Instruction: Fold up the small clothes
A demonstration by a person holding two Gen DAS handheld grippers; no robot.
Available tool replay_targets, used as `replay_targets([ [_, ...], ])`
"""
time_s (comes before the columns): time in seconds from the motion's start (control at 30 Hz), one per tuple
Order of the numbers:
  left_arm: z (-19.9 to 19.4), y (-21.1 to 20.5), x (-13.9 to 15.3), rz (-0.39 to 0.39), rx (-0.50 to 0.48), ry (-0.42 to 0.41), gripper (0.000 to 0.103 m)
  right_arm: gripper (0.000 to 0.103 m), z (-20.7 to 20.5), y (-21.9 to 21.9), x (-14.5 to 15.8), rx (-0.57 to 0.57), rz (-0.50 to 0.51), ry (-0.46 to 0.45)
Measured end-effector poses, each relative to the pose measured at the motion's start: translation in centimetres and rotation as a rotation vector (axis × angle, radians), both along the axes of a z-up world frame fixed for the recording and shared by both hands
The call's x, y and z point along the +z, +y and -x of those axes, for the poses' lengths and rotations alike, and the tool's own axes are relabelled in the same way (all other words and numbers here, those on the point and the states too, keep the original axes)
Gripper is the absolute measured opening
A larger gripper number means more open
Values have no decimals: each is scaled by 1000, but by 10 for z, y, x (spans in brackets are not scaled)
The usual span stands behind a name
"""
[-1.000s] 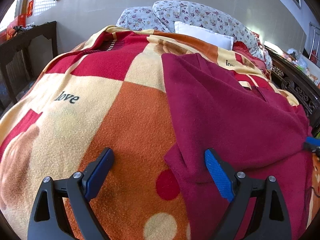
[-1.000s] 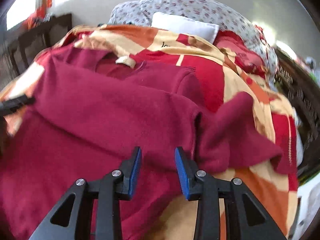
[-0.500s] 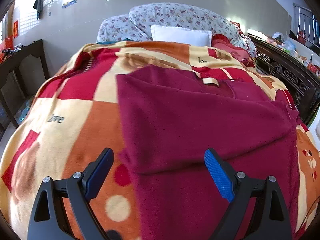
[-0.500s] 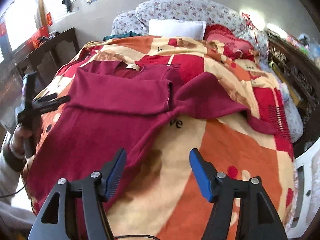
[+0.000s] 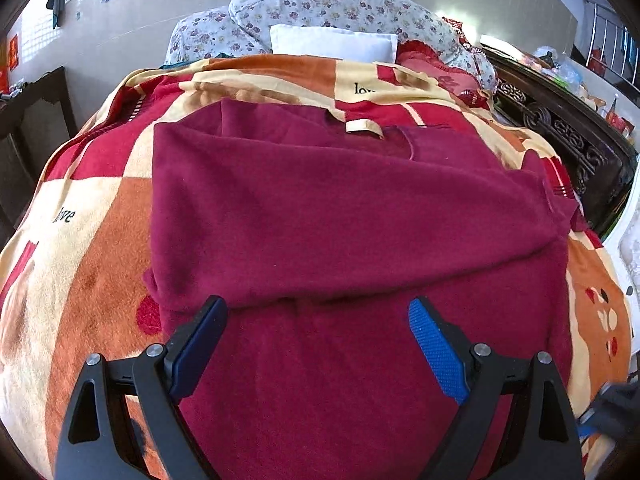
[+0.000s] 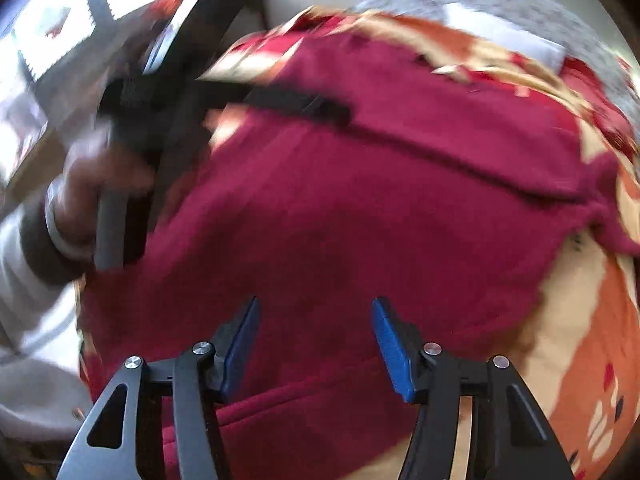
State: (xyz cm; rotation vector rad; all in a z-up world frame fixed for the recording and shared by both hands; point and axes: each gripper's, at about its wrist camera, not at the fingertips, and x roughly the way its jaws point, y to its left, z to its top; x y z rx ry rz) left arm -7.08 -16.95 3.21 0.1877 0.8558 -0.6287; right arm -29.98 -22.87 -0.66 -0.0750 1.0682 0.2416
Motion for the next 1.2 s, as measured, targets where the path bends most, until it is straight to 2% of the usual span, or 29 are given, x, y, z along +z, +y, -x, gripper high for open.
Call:
replay_targets([
  [0.03, 1, 0, 0, 1, 0, 4, 92, 60, 7, 2, -4, 16, 60, 24],
  [0.13, 4, 3, 0, 0, -6, 8, 92, 60, 36, -10, -5, 12, 139, 57],
  [0.3, 4, 4, 4, 12, -7, -3, 92, 61, 92, -56, -1, -115, 238, 117],
  [0.43, 0, -5, 7, 14, -11, -10, 92, 62, 102, -76, 14, -207, 118, 54],
  [0.57, -2, -22, 9, 1, -17, -27, 92, 62, 73, -75, 28, -241, 13, -75],
  [0.63, -4, -31, 8, -15, -11, -49, 92, 62, 54, -72, 21, -243, -16, -94],
  [0.7, -8, -40, 6, -22, -3, -49, 92, 62, 36, -72, 8, -247, -29, -88],
  [0.8, -19, -53, 0, -18, 8, -29, 92, 62, 20, -83, -18, -257, -79, -26],
  [0.93, -30, -71, -18, -67, 2, -1, 92, 62, 31, -108, -4, -275, -210, -61],
  [1.03, -31, -77, -29, -81, 0, 6, 92, 67, 40, -162, 22, -438, -241, -156],
  [1.07, -30, -76, -30, -77, 0, -2, 92, 74, 46, -194, 30, -548, -269, -201],
  [1.1, -30, -75, -31, -69, 1, -8, 92, 76, 48, -214, 34, -611, -290, -222],
  [1.2, -30, -72, -34, -44, 5, -8, 95, 77, 57, -297, 35, -871, -327, -268],
])
